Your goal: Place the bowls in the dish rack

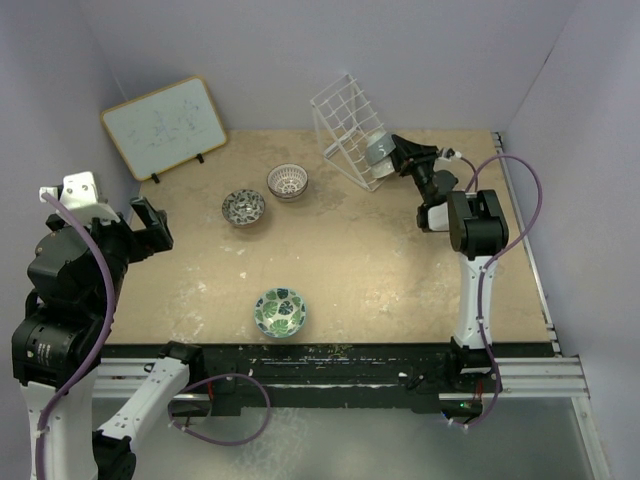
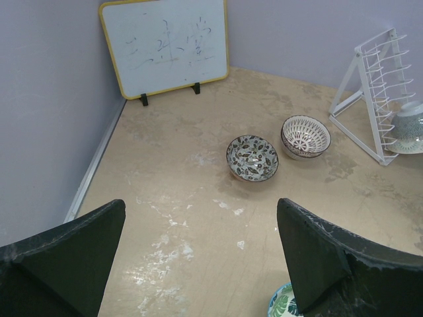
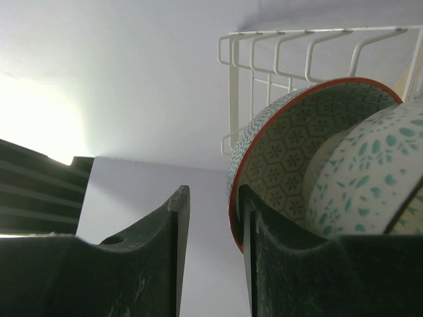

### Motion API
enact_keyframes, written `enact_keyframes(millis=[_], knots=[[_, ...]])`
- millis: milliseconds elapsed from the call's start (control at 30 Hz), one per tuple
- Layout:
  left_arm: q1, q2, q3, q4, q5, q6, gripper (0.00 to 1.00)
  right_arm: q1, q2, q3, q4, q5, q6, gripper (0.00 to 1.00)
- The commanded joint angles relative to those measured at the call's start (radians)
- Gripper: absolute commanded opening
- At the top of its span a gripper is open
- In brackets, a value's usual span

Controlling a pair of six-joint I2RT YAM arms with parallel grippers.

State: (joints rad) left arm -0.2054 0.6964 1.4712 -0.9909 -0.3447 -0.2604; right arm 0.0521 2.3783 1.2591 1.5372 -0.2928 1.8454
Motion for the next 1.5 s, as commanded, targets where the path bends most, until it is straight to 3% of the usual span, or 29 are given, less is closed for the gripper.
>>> enact_keyframes(millis=[0,233,767,1233,1467], knots=[[-0.005,-0.009,0.013,0.013,0.001,-0.004,0.99,0.005,-0.151,0.0,-0.024,-0.064,-0.028,0.4],[-0.005,-0.009,0.015,0.012,0.001,-0.005,0.99,0.003,-0.229,-0.046,-0.23,-0.063,-0.093,0.42],[-0.004,-0.007,-0.001,0.015,-0.005,0.005,0.99,0.003,-0.14,-0.002,-0.268,-0.061,-0.099,0.4],[-0.005,-0.003,-0.028,0.037,-0.002,0.017,0.99,0.003,-0.294,0.046,-0.771,-0.003,-0.323,0.49],[-0.005,-0.015,-0.03,0.035,-0.005,0.021,0.99,0.003,-0.306,0.066,-0.896,0.016,-0.333,0.53]])
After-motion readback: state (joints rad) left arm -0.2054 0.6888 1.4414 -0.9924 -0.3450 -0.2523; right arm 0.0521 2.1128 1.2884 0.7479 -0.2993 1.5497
